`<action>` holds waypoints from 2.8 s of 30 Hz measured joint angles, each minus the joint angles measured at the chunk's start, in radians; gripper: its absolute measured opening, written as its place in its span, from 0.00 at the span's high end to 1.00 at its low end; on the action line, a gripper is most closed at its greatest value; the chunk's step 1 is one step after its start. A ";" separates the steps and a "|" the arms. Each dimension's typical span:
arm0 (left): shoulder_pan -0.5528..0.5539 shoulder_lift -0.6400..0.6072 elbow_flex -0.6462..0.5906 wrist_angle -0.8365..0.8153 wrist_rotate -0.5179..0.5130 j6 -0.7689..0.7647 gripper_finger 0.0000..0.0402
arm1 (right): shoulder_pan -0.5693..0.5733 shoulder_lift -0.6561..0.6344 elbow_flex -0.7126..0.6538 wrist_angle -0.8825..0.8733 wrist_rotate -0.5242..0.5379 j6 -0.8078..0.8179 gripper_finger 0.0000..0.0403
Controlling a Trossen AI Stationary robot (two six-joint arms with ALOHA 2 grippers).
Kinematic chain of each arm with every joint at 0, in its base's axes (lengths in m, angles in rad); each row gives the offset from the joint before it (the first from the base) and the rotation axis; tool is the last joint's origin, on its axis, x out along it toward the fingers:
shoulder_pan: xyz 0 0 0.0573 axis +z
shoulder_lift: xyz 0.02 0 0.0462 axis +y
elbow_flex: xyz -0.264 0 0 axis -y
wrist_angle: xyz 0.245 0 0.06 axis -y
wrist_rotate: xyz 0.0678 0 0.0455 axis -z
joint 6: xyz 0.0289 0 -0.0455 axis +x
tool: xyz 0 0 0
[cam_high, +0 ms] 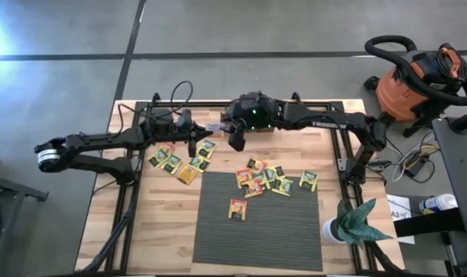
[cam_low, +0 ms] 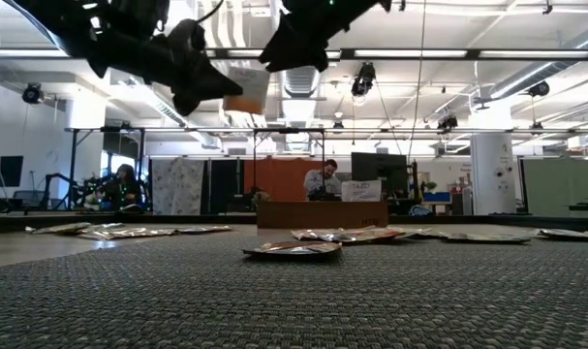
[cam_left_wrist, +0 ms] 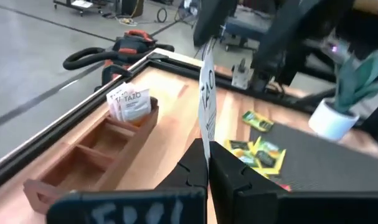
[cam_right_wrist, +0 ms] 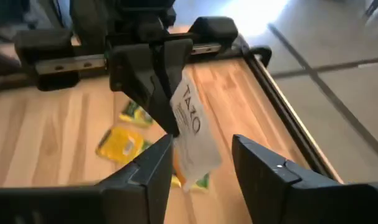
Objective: Pick & Place Tea
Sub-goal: Put the white tea bag into the right section of the wooden organizer
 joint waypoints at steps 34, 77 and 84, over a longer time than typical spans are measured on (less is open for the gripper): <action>-0.019 0.271 0.216 -0.006 0.044 0.248 0.99 | -0.046 0.182 0.383 -0.570 -0.024 -0.179 0.86; -0.014 0.086 0.007 -0.129 -0.271 0.017 0.72 | -0.355 0.172 -0.032 -0.486 0.009 -0.327 0.98; -0.013 0.086 0.007 -0.131 -0.285 0.017 0.72 | -0.361 0.172 -0.032 -0.510 0.013 -0.353 0.98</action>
